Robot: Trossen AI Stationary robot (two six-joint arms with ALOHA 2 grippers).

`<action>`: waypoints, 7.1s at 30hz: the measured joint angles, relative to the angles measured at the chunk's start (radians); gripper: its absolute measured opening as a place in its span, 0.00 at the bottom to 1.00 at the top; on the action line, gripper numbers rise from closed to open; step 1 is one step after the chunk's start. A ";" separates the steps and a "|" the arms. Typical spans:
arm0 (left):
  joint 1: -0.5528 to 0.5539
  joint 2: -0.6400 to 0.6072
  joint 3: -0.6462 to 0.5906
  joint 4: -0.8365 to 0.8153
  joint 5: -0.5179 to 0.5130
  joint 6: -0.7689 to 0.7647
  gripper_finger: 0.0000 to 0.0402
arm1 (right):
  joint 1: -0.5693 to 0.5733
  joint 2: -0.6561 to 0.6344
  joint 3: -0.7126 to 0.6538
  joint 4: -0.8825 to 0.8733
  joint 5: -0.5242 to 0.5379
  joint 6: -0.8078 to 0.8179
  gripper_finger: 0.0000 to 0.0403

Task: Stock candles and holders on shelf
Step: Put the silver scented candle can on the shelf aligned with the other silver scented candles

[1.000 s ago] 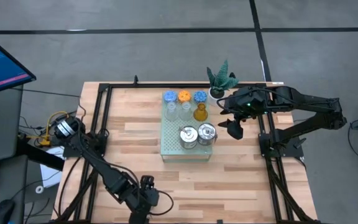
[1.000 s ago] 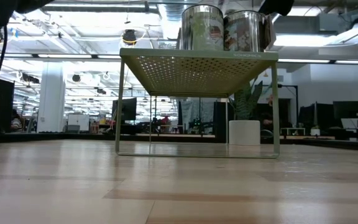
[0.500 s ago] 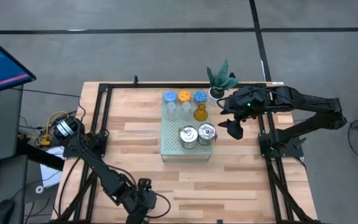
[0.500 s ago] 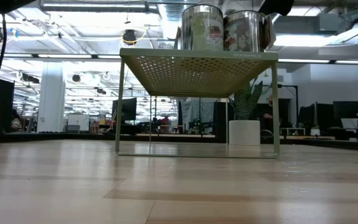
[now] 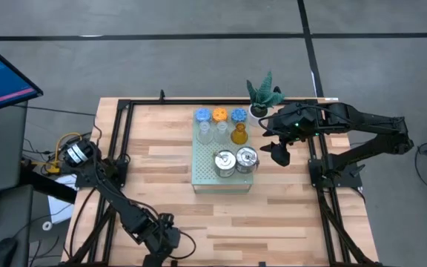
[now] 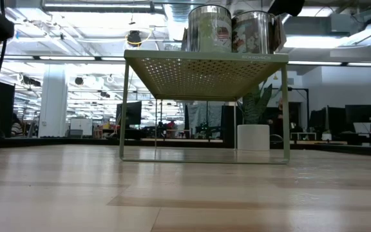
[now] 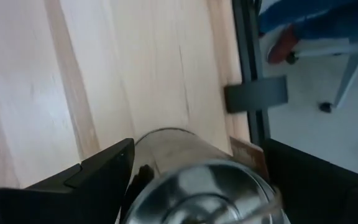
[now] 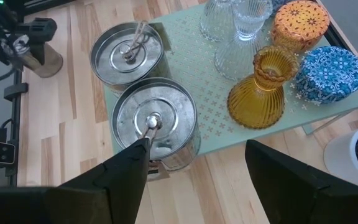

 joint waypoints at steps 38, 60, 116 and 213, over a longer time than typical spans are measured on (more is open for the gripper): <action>0.062 -0.474 -0.092 -0.178 0.057 -0.543 0.80 | 0.000 0.000 0.000 0.000 0.000 0.000 0.63; 0.027 -0.483 -0.092 -0.204 0.072 -0.697 0.80 | 0.000 0.000 0.000 0.000 0.000 0.000 0.63; -0.090 -0.491 -0.101 -0.301 0.070 -0.740 0.92 | 0.000 0.000 0.000 0.000 0.000 0.000 0.63; -0.237 -0.111 -0.102 -0.385 -0.018 -1.118 0.88 | 0.000 0.000 0.000 0.000 0.000 0.000 0.63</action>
